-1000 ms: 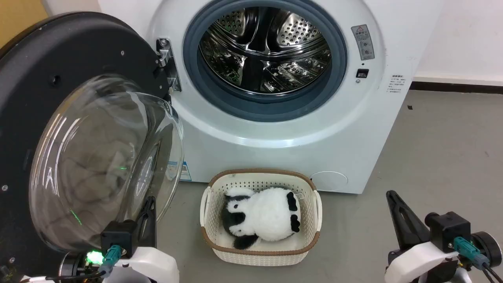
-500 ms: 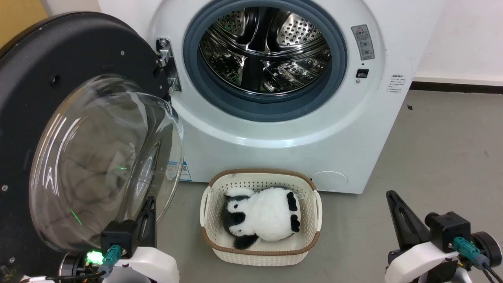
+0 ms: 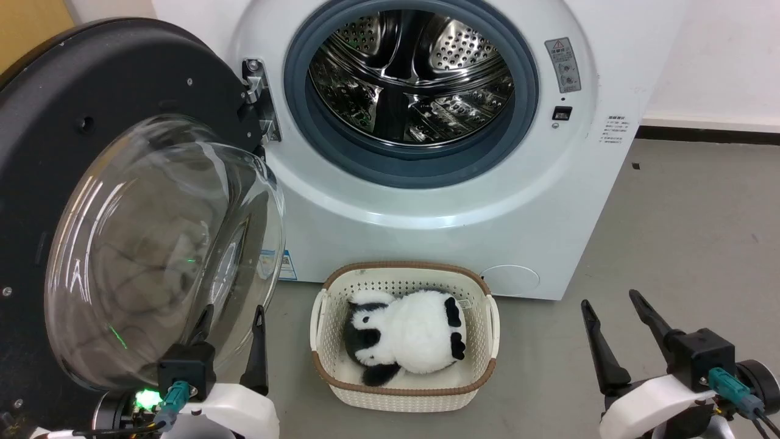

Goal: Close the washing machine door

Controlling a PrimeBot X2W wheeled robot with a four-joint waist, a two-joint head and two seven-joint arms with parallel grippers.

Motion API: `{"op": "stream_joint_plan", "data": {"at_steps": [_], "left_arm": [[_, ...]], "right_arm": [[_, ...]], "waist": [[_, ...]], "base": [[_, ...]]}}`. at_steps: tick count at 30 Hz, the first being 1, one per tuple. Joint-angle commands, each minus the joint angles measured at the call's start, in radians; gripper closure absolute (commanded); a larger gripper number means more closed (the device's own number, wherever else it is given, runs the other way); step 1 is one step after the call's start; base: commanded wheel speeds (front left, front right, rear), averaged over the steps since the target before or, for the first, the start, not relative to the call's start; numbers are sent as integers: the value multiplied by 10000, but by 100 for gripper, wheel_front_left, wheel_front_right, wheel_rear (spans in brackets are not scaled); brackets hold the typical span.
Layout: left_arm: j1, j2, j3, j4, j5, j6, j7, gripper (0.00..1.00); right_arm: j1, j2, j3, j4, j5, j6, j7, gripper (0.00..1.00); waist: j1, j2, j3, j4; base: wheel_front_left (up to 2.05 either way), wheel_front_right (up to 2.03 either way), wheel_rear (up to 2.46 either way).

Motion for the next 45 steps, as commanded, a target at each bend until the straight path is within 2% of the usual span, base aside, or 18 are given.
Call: {"op": "stream_joint_plan", "data": {"at_steps": [1,4,5,6,18,31,36,45], "left_arm": [[-41,0,-31,-2,-38,99,-123,0],[-70,0,-68,-9,-35,169,-186,0],[-85,0,-82,-13,-31,186,-207,55],[-104,2,-97,-17,-28,198,-228,100],[-685,65,-225,-473,-72,193,-479,100],[-1961,169,-219,-1732,-253,-28,-750,100],[-2542,147,74,-2032,-564,-212,-855,100],[-3367,170,1238,-2493,-1480,-552,-1042,100]], "right_arm": [[-6,5,-67,4,114,0,-101,0],[-6,6,-121,-11,184,1,-164,0],[-6,7,-141,-16,204,1,-185,0],[-7,7,-160,-20,225,1,-206,0],[-29,12,-396,-72,481,2,-455,0],[-32,18,-678,-89,729,2,-726,0],[-47,20,-789,-93,824,3,-830,0],[-105,23,-872,-43,975,3,-1017,0]], "waist": [[0,-1,5,1],[0,-1,16,13],[0,-1,20,22],[0,-1,26,33],[0,-1,105,420],[0,-1,203,1321],[0,-1,245,1699],[0,-1,339,2203]], "base": [[0,0,0],[0,0,0],[0,0,0],[0,0,0],[0,0,0],[0,0,0],[0,0,0],[0,0,0]]}}
